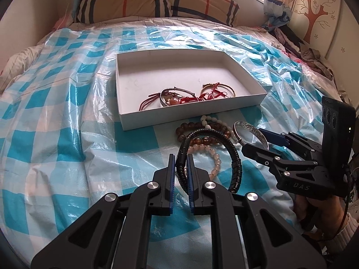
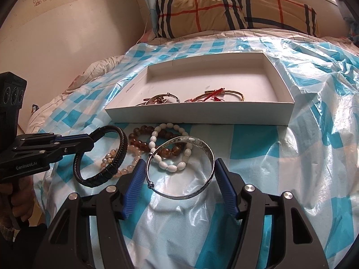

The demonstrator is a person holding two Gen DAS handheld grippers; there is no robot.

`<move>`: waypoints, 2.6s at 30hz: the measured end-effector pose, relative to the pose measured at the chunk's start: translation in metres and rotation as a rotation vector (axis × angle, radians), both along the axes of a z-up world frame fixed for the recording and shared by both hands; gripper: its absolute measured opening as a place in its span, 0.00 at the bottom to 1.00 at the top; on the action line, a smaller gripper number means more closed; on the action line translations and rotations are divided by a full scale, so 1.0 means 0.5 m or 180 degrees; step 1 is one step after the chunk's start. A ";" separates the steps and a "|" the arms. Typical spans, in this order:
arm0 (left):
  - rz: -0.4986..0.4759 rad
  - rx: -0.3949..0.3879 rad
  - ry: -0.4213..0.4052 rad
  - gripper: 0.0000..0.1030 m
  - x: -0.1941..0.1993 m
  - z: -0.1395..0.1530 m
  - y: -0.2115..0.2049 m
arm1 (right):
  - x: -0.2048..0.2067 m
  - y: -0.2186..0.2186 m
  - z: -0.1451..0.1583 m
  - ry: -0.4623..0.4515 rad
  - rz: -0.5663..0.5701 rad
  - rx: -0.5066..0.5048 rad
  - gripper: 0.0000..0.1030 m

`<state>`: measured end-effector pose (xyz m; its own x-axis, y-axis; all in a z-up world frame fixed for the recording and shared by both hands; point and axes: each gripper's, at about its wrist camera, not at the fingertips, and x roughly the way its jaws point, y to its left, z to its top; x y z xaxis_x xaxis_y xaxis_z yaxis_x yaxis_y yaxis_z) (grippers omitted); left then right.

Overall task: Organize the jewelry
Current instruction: 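Grasp and lift the black leather bracelet with the left gripper while the right lifts the silver bangle, then carry both bracelets into the tray and open both grippers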

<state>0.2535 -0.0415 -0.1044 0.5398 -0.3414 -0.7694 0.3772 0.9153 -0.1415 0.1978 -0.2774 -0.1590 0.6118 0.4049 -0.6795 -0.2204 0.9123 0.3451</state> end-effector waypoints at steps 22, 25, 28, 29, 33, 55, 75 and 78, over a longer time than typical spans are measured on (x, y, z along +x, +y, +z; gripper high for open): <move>0.0031 -0.0125 -0.0116 0.09 0.026 0.037 0.002 | 0.002 -0.001 0.060 -0.0144 0.0050 0.0091 0.59; 0.0065 -0.0152 -0.0115 0.09 0.038 0.037 0.005 | 0.015 0.001 0.064 -0.0149 0.0060 0.0052 0.59; 0.0102 -0.0176 -0.0137 0.09 0.053 0.041 0.006 | 0.031 0.003 0.066 -0.0166 0.0068 0.0016 0.59; 0.0113 -0.0188 -0.0142 0.09 0.060 0.042 0.007 | 0.037 0.004 0.067 -0.0174 0.0074 0.0005 0.59; 0.0165 -0.0214 -0.0172 0.09 0.090 0.043 0.005 | 0.065 0.005 0.067 -0.0205 0.0079 -0.0032 0.59; 0.0376 -0.0142 -0.0271 0.09 0.229 0.011 -0.036 | 0.225 0.019 0.028 -0.0149 0.0066 -0.0221 0.60; 0.0574 -0.0444 0.0051 0.29 0.069 -0.014 0.015 | 0.103 0.022 0.006 0.0227 0.0241 -0.0149 0.33; 0.0687 -0.0510 0.0008 0.37 0.060 -0.009 0.027 | 0.103 0.023 -0.005 0.0333 0.0222 -0.0161 0.32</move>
